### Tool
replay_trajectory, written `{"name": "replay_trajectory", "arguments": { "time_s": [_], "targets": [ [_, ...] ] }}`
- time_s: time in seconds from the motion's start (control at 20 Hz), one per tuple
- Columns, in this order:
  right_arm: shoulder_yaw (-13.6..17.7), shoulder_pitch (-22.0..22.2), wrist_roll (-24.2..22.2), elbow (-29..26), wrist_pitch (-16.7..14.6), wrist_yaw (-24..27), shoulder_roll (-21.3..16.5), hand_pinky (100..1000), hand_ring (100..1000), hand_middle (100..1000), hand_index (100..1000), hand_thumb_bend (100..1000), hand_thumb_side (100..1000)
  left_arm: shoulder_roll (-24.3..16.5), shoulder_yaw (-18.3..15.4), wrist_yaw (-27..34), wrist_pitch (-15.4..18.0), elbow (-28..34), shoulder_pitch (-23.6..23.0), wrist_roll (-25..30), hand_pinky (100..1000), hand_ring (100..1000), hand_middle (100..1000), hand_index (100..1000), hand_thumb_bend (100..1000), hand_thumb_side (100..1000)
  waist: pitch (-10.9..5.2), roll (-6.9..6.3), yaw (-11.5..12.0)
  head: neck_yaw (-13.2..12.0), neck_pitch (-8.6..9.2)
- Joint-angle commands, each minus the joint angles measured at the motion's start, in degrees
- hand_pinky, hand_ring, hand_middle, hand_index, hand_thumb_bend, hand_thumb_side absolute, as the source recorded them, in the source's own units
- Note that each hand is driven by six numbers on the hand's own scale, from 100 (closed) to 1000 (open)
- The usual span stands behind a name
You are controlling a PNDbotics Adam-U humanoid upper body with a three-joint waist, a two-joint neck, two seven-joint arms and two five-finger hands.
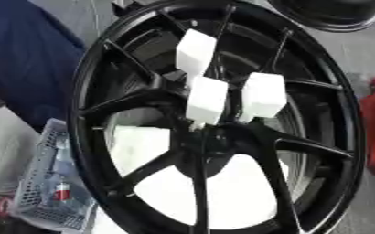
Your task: Pull the pin out of the wheel hub.
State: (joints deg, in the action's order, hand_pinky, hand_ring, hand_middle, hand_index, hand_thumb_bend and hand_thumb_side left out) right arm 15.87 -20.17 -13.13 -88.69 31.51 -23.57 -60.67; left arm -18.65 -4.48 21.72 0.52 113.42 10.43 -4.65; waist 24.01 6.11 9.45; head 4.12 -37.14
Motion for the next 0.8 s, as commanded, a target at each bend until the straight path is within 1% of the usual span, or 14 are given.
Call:
{"name": "replay_trajectory", "arguments": {
  "time_s": [0.05,0.1,0.2,0.25,0.35,0.55,0.65,0.8],
  "targets": [
    [0.1,-1.2,4.2,-6.5,-0.2,2.4,-1.3,815,790,806,900,100,248,-0.5,-0.3,0.3,0.1,1.2,0.1,0.1,998,545,688,798,202,971,-1.7,-0.25,-0.1,0.1,0.04],
    [-0.4,-1.5,5.6,-8.4,-0.3,3.6,-1.2,814,782,798,897,100,272,-0.5,-0.3,0.4,0.1,1.2,0.2,0.2,998,546,688,798,202,971,-1.73,-0.27,-0.1,0.1,0.02],
    [-1.8,-1.9,7.5,-12.2,-0.8,6.3,-1.2,814,781,797,896,100,364,-0.4,-0.2,0.5,0.0,1.2,0.3,0.3,999,546,688,798,202,970,-1.8,-0.31,0.0,0.3,-0.01],
    [-2.6,-2.1,8.0,-14.1,-1.2,7.5,-1.2,813,780,797,897,100,354,-0.4,-0.1,0.6,0.0,1.2,0.3,0.3,999,546,688,798,202,970,-1.85,-0.33,0.1,0.4,-0.04],
    [-4.0,-2.6,8.5,-17.6,-1.9,10.1,-1.1,811,772,790,895,100,370,-0.5,-0.1,0.7,0.0,1.2,0.4,0.4,998,547,688,798,201,969,-1.97,-0.36,0.2,0.5,-0.15],
    [-6.2,-3.6,10.5,-23.8,-3.1,15.2,-0.5,809,763,782,891,100,362,-0.4,0.0,0.9,0.1,1.2,0.6,0.5,998,547,688,797,202,967,-2.15,-0.36,0.5,0.6,-0.17],
    [-7.4,-4.4,12.1,-25.4,-3.6,17.0,-0.1,808,755,776,887,100,388,-0.4,0.1,1.0,0.1,1.2,0.7,0.5,997,547,688,797,201,965,-2.26,-0.38,0.6,0.7,-0.19],
    [-8.8,-6.0,16.1,-25.8,-6.3,19.3,0.9,793,719,753,886,100,442,-0.4,0.2,1.2,0.1,1.2,0.8,0.6,997,547,688,797,201,965,-2.33,-0.46,0.9,0.7,-0.27]
  ]
}}
